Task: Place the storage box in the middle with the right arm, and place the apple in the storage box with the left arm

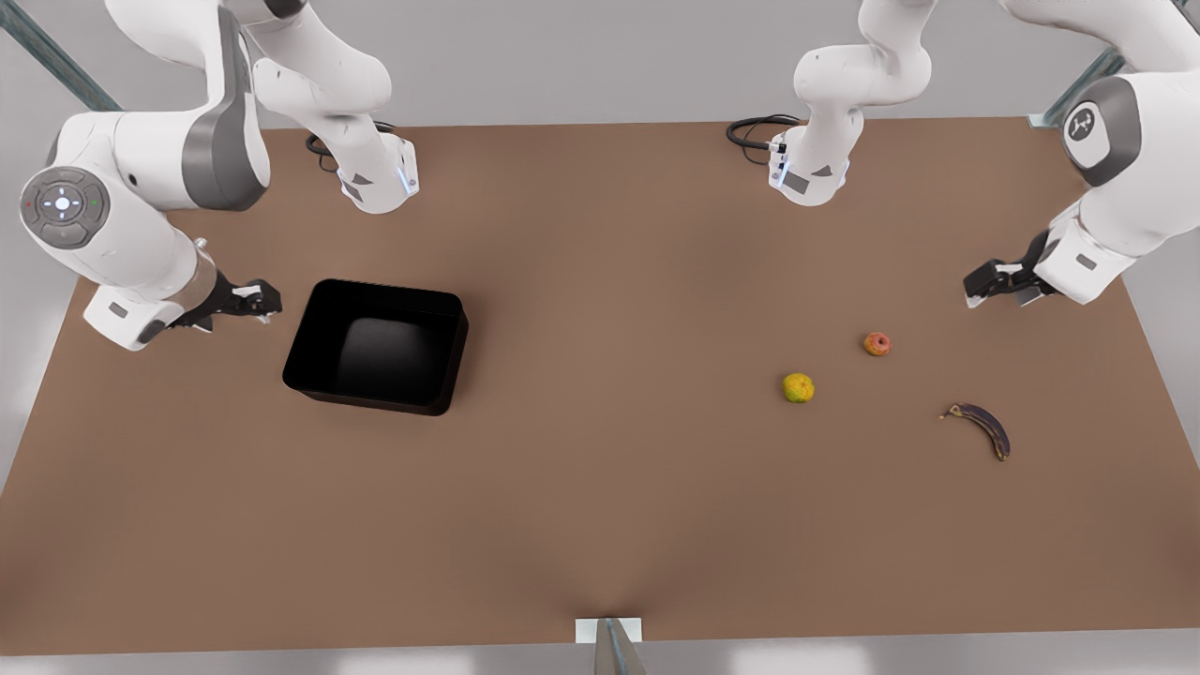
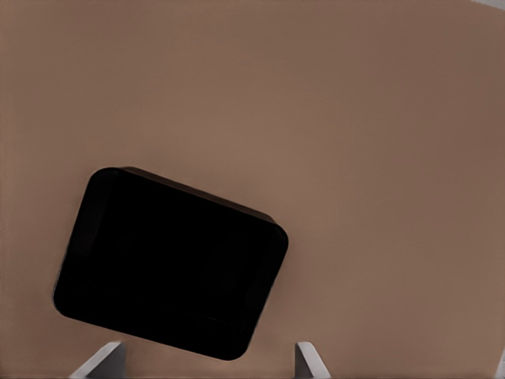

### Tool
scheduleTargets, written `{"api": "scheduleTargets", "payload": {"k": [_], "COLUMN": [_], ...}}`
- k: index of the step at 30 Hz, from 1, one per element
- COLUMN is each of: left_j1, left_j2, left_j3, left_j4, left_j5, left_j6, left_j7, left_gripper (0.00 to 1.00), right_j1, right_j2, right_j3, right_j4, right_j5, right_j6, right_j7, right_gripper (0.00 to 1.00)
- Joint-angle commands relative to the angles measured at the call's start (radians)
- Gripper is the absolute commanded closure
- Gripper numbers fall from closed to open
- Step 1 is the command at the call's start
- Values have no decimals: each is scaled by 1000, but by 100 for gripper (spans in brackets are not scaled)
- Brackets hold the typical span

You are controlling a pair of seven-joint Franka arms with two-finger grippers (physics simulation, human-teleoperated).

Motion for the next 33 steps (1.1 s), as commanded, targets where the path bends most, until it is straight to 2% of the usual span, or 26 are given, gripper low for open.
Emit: {"api": "scheduleTargets", "payload": {"k": [1, 4, 7, 8, 10, 13, 15, 18, 20, 23, 26, 28, 33], "left_j1": [-57, -51, -42, -42, -41, -2, 24, 55, 56, 88, 90, 90, 125], "left_j2": [2, 32, 90, 94, 142, 262, 306, 329, 354, 392, 400, 398, 490], "left_j3": [-2, 2, 76, 111, 113, 131, 131, 147, 197, 211, 213, 213, 256], "left_j4": [1, 1, -64, -126, -212, -354, -416, -482, -500, -500, -542, -591, -582], "left_j5": [0, -10, -150, -268, -427, -737, -903, -940, -968, -983, -988, -1001, -1049], "left_j6": [0, -29, -61, -59, -12, 123, 148, 131, 128, 128, 138, 143, 171], "left_j7": [-1, -31, -353, -471, -643, -663, -654, -649, -649, -642, -570, -565, -456], "left_gripper": [0, 0, 0, 0, 0, 0, 0, 0, 0, 0, 0, 0, 0], "right_j1": [-5, -6, -8, -22, -48, -95, -98, -98, -100, -98, -98, -97, -89], "right_j2": [1, 20, 104, 86, -18, -138, -137, -111, -60, -9, 3, 17, 66], "right_j3": [0, -2, -15, -15, -15, -31, -83, -117, -155, -183, -183, -184, -184], "right_j4": [0, -3, -64, -143, -336, -661, -810, -825, -819, -811, -818, -827, -827], "right_j5": [0, 0, -2, -2, -2, 3, 5, 5, 5, 6, 11, 95, 95], "right_j6": [0, 0, 30, 102, 249, 476, 680, 705, 713, 722, 739, 742, 734], "right_j7": [0, 2, 44, 46, 44, 44, 43, 43, 41, 41, 44, 44, 41], "right_gripper": [0, 0, 0, 0, 0, 0, 0, 0, 0, 0, 0, 0, 0]}}
